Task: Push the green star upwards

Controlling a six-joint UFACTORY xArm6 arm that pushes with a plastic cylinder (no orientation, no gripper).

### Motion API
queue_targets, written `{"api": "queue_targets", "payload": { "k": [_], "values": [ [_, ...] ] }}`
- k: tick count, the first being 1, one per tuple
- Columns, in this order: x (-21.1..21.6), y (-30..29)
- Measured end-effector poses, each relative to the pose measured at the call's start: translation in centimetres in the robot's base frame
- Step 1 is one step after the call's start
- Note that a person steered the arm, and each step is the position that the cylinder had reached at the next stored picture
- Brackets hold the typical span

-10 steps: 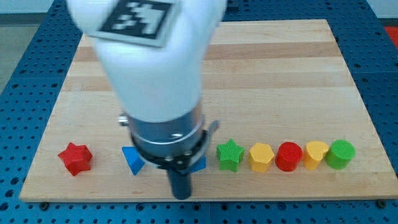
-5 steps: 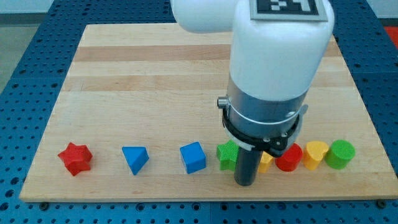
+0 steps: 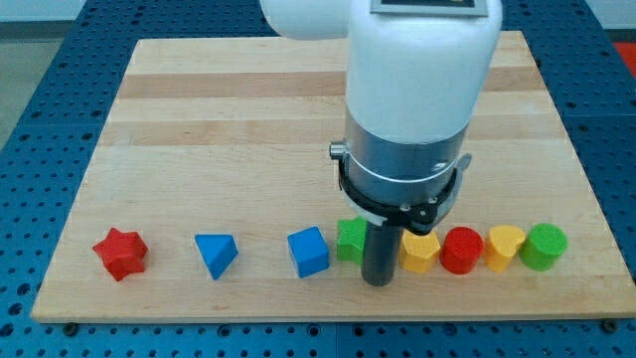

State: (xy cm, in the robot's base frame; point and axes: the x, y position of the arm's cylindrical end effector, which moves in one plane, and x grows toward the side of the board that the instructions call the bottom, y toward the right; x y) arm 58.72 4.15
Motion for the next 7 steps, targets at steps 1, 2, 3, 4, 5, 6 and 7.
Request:
{"api": "queue_targets", "payload": {
  "k": [1, 2, 3, 4, 5, 6, 7],
  "values": [
    [-0.1, -0.6],
    [-0.8, -1.3],
    [-2.6, -1.7],
    [-4.7, -2.8],
    [-7.1, -4.3],
    [-8.9, -5.3],
    [-8.5, -5.3]
  ]
}}
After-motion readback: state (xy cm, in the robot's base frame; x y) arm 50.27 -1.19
